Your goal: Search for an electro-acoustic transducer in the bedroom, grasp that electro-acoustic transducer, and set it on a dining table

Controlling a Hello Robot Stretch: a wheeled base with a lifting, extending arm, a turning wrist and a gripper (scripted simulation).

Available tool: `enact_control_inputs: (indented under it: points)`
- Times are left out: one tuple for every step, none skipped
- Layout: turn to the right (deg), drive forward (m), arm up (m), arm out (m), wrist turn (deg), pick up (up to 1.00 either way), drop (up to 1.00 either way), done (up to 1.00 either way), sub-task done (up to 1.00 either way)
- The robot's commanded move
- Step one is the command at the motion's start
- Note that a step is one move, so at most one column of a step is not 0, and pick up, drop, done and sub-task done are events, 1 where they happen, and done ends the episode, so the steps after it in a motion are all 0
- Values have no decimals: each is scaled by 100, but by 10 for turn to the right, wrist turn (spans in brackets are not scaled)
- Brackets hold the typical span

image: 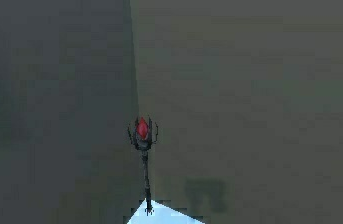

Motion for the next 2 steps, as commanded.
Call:
enact_control_inputs:
  points:
    - [0, 0, 0, 0, 0, 100, 0, 0, 0]
    - [0, 0, 10, 0, 0, 0, 0, 0, 0]
